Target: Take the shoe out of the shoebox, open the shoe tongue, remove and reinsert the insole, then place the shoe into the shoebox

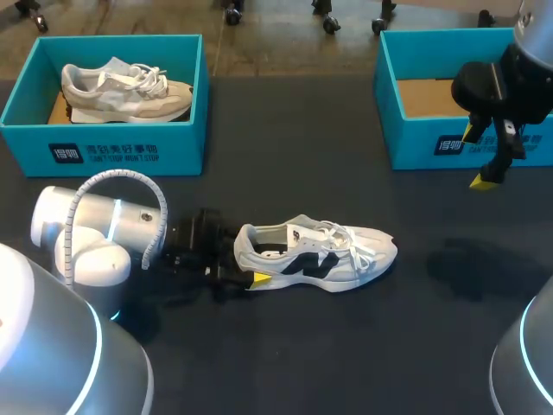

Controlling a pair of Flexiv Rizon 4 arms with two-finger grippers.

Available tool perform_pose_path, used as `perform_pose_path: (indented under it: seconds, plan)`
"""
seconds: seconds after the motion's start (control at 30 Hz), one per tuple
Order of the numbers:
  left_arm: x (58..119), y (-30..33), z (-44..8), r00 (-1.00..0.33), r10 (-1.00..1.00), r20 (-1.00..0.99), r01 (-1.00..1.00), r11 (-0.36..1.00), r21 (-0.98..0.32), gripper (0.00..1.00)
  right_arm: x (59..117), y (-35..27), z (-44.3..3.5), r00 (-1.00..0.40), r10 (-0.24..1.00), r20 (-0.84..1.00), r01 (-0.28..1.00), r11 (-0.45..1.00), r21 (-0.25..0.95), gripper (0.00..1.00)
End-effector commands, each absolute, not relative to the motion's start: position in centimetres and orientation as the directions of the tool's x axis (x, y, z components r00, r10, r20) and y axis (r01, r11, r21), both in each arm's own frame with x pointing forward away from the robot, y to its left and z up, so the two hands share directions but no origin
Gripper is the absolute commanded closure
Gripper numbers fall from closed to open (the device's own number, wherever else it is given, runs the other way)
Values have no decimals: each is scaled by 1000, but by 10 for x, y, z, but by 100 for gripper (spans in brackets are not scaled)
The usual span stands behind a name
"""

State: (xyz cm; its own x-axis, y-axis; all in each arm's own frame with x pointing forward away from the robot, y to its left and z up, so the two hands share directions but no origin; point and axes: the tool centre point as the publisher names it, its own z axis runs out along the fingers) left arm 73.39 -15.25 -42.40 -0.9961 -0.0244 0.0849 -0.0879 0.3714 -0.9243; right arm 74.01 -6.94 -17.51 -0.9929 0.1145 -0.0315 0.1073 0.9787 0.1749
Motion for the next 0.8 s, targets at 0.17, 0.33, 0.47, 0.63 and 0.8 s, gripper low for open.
perform_pose_path:
  seconds: [0.17, 0.33, 0.47, 0.63, 0.8]
  plan:
    - [735, -155, -427, -996, -23, 86, -88, 374, -923, 100, 750, -67, -165, -962, 263, -75, 247, 953, 177, 0]
    - [735, -155, -427, -996, -23, 86, -88, 374, -923, 100, 760, -62, -163, -914, 387, -125, 353, 908, 226, 0]
    - [735, -155, -427, -996, -23, 86, -88, 374, -923, 100, 763, -58, -167, -874, 472, -116, 437, 868, 235, 0]
    - [735, -155, -427, -996, -23, 86, -88, 374, -923, 100, 762, -51, -174, -839, 534, -110, 509, 839, 193, 0]
    - [735, -155, -427, -996, -23, 86, -88, 374, -923, 100, 766, -46, -182, -760, 646, -72, 621, 754, 214, 0]
